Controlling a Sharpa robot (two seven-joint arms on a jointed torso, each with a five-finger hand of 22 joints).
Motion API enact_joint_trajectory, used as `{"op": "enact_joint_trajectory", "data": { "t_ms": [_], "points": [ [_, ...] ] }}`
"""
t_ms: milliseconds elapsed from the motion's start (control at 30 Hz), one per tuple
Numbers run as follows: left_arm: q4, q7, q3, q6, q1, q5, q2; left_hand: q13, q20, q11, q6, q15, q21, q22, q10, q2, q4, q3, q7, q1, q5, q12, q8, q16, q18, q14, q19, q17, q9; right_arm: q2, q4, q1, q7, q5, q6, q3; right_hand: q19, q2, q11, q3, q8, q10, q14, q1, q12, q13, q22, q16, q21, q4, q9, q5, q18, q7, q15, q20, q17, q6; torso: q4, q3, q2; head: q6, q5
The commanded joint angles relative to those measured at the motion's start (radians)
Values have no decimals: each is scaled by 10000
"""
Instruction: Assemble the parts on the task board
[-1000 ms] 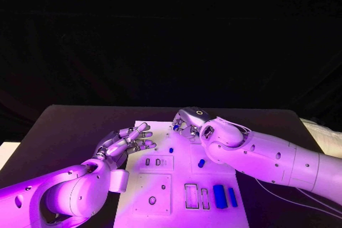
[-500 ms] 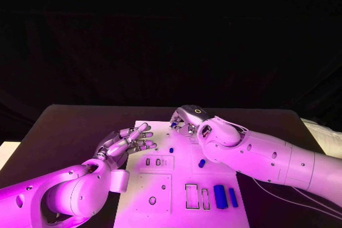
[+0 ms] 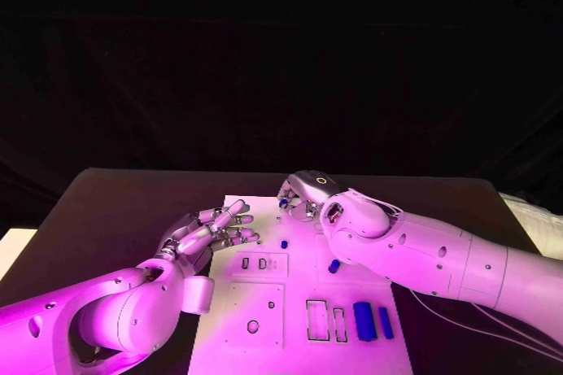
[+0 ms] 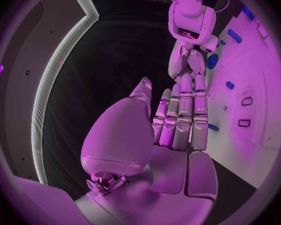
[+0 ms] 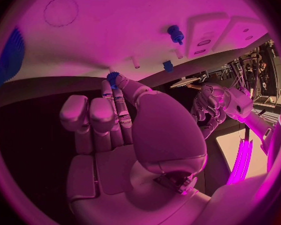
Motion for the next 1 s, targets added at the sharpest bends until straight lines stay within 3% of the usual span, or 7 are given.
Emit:
{"op": "enact_joint_trajectory", "data": {
  "t_ms": [33, 367, 500, 533, 600, 700, 1000],
  "points": [
    [29, 31, 9, 218, 16, 15, 13, -14, 32, -15, -1, 6, -6, -9, -66, 103, -24, -5, 83, -14, 41, -65, -65, 50, 112, -77, 60, 9, -10, 32, -36, 1, -93, -254, 321, 2, 35, 3, -153, 49, 35, 221, 130, 68, 6, 7, 17, 41, 47, 11, 8, 58, -171, 33, -62, 11, -3, 61, -6, -7, 10, -24, 8],
    [10, 18, 10, 225, 17, 15, 21, -14, 32, -15, -1, 6, -6, -9, -66, 103, -24, -5, 83, -14, 41, -65, -65, 50, 112, -77, 60, 9, -10, 6, -80, 0, -184, -291, 593, -1, -88, -150, -101, 38, -81, 38, 61, -89, -35, -25, -112, -65, -3, 99, -21, 31, -146, 80, -16, 39, -209, -79, -26, -1, 21, -51, -1],
    [9, 12, 10, 220, 18, 15, 21, -14, 32, -15, -1, 6, -6, -9, -66, 103, -24, -5, 83, -14, 41, -65, -65, 50, 112, -77, 60, 9, -10, 7, -97, 0, -151, -159, 312, -3, -751, -562, 216, -79, -201, -1226, -283, -469, -22, -68, -1088, -855, -525, 362, -230, -247, 16, 311, 208, 217, -1347, -962, -21, -6, 22, -52, -11],
    [9, 10, 10, 218, 18, 15, 20, -14, 32, -15, -1, 6, -6, -9, -66, 103, -24, -5, 83, -14, 41, -65, -65, 50, 112, -77, 60, 9, -10, 8, -100, 0, -133, -133, 193, -3, -1107, -764, 310, -300, -168, -1854, -452, -526, -85, -54, -1643, -1291, -860, 428, -245, -322, 130, 381, 286, 306, -1925, -1582, -15, -4, 24, -44, -17],
    [8, 8, 10, 213, 18, 15, 14, -15, 33, -14, -2, 7, -9, -11, -69, 108, -30, -11, 82, -11, 43, -66, -68, 53, 112, -85, 58, 19, -10, 4, -97, 0, -82, -64, -55, -4, -1613, -952, 383, -811, -179, -2647, -665, -507, -22, -58, -2494, -1929, -1385, 560, -252, -346, 291, 115, 364, 385, -2747, -2305, -20, 0, 22, -40, -17],
    [6, 24, 10, 182, 18, 15, 3, -15, 33, -14, -2, 7, -9, -11, -69, 108, -30, -11, 82, -11, 43, -66, -68, 53, 112, -85, 58, 19, -10, -46, 1, -4, 9, 72, -303, -4, -1889, -904, 444, -2234, -190, -3183, -697, 103, 46, -19, -3336, -2616, -2015, 1146, -228, -315, 423, 189, 480, 481, -3546, -3119, -40, 3, 21, -29, -7],
    [51, 44, 8, 155, 21, 89, -116, -15, 32, -18, 1, 5, -13, -13, -70, 126, -52, -7, 79, 17, 50, -67, -72, 61, 113, -91, 59, 36, -9, -1110, 1203, -36, 29, 783, -573, 255, -1340, -489, 273, -2359, 30, -1821, -350, 487, 523, 29, -2915, -2192, -1809, 1642, -139, 50, 313, 385, 274, 341, -3025, -1854, -187, 54, 0, 22, 2]
  ]
}}
